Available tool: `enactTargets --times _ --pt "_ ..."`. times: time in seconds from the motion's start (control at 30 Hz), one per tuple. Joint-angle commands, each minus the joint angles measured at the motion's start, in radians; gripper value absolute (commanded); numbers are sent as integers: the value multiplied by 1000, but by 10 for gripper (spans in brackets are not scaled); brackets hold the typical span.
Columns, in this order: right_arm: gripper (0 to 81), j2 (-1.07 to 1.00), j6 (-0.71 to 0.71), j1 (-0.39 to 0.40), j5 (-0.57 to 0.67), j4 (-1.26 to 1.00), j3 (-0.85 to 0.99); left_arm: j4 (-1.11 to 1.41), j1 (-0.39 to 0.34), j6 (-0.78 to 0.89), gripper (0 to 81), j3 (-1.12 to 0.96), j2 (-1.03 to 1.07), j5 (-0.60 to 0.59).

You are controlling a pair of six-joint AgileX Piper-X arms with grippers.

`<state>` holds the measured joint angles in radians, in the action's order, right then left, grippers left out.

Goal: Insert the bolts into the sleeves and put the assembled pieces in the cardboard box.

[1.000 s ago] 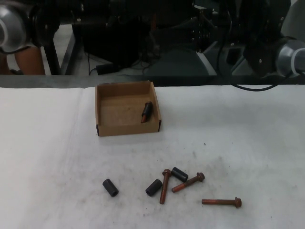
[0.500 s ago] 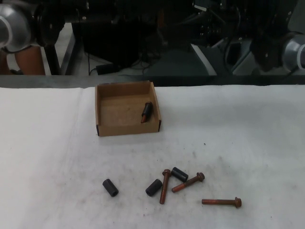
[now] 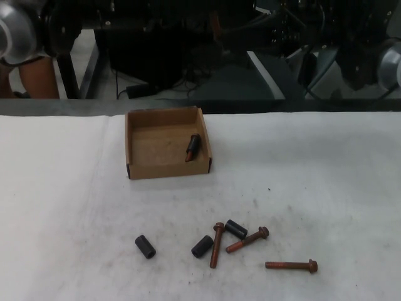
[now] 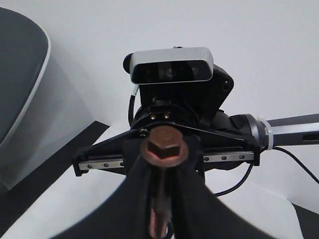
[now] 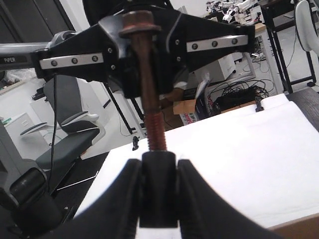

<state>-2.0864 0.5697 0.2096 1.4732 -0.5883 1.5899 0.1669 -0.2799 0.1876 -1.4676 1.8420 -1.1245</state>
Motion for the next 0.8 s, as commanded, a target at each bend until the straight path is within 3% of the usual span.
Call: enactTargets --times 0.0,0.23,0.77 --pt "2 9 0 -10 -100 -23 26 -58 -38 6 6 9 -10 -105" --pt "2 9 0 -10 -109 -23 26 -58 -44 6 6 9 -10 -97" --pt "2 9 0 -3 -336 -113 26 -11 -44 -9 6 9 -10 -13"
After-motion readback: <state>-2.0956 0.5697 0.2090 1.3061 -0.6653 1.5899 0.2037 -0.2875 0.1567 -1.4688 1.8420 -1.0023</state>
